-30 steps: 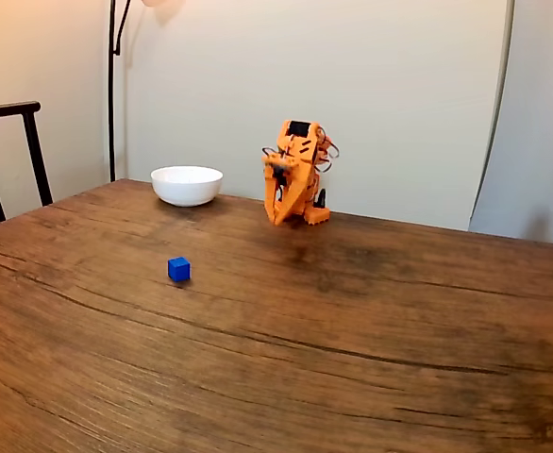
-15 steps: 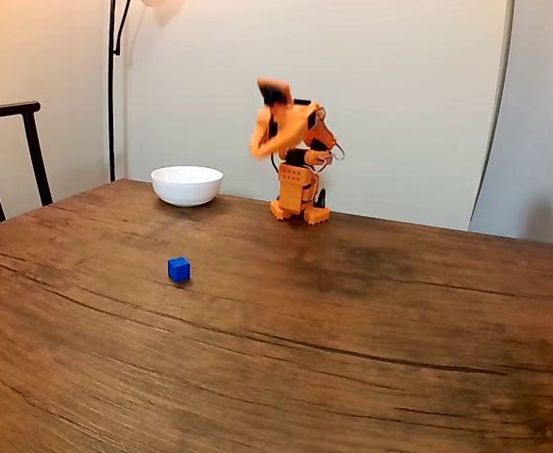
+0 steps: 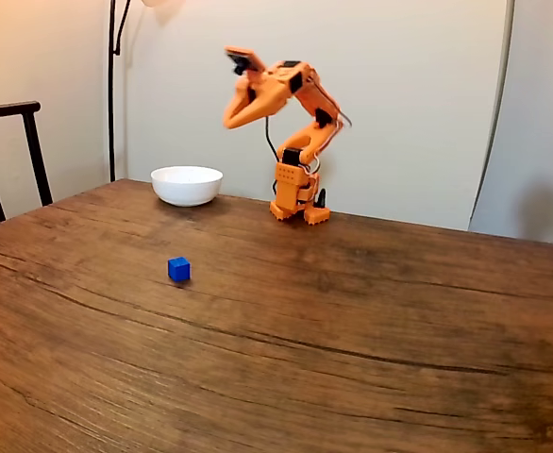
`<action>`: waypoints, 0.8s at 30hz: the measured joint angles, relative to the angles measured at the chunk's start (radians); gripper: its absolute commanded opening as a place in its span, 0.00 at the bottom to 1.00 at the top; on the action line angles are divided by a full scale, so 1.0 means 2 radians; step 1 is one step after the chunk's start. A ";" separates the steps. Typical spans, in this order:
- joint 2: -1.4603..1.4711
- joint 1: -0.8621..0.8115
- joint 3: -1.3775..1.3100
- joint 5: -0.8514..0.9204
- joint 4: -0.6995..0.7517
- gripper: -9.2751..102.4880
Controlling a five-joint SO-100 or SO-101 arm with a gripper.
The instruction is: Grasp the cube and drop it in the bowl
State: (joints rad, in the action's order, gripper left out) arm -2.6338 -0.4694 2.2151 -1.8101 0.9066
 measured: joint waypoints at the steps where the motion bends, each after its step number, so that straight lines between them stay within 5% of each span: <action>1: 0.026 0.000 -0.015 -0.001 -0.009 0.08; 24: 0.374 0.035 -0.114 0.070 -0.152 0.12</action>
State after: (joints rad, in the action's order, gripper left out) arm -1.8868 -0.4004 1.9880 -1.6705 0.6029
